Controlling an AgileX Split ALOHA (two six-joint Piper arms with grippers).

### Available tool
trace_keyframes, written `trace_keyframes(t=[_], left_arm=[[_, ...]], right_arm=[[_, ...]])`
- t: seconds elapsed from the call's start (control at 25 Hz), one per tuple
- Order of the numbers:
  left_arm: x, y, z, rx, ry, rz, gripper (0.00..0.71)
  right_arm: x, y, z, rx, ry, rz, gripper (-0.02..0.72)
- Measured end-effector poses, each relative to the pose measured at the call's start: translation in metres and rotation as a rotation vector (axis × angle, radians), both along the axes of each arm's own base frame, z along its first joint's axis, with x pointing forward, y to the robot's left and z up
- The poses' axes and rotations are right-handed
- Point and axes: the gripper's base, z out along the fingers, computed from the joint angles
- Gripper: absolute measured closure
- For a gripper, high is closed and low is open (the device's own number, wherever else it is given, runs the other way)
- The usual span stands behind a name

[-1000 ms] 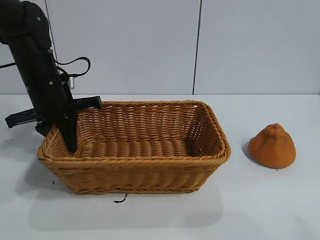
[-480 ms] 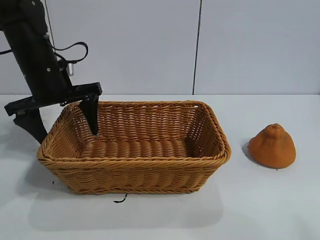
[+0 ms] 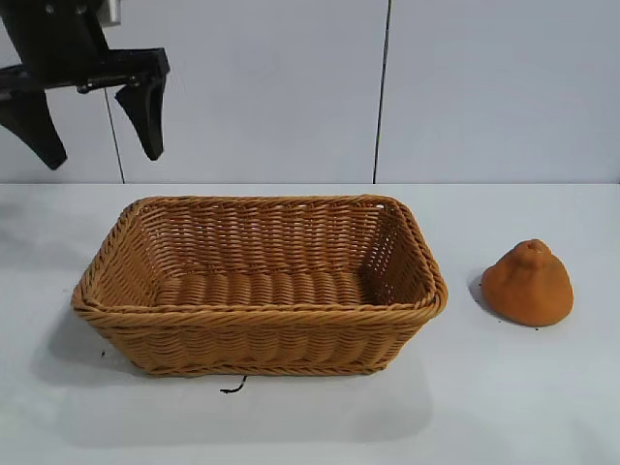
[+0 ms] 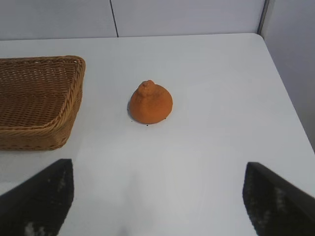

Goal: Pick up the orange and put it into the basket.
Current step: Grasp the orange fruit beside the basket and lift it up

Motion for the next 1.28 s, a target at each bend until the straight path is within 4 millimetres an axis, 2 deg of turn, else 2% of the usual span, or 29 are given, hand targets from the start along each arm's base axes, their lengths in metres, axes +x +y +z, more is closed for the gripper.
trace_keyframes(t=[0.12,0.32,0.44,0.72,0.96,1.08,1.28], left_arm=[[0.003,0.037,0.000,0.032,0.007,0.077,0.016],[0.002,0.083,0.000,0.049,0.019,0.164,0.016],[0.002,0.089,0.000,0.047,0.019,0.179,0.016],[-0.001,0.083,0.003,-0.019,0.019,0.168,0.016],[-0.041,0.080,0.023,-0.030,0.024,0.143,0.016],[-0.073,0.078,0.031,-0.035,0.033,0.142,0.016],[-0.141,0.075,0.048,-0.036,0.011,0.142,0.014]], right_arm=[[0.000,0.000,0.000,0.000,0.000,0.000,0.066],[0.000,0.000,0.000,0.000,0.000,0.000,0.066],[0.000,0.000,0.000,-0.001,0.000,0.000,0.066],[0.000,0.000,0.000,-0.001,0.000,0.000,0.066],[0.000,0.000,0.000,-0.001,0.000,-0.001,0.066],[0.000,0.000,0.000,-0.001,0.000,-0.001,0.066],[0.000,0.000,0.000,-0.001,0.000,-0.001,0.066]])
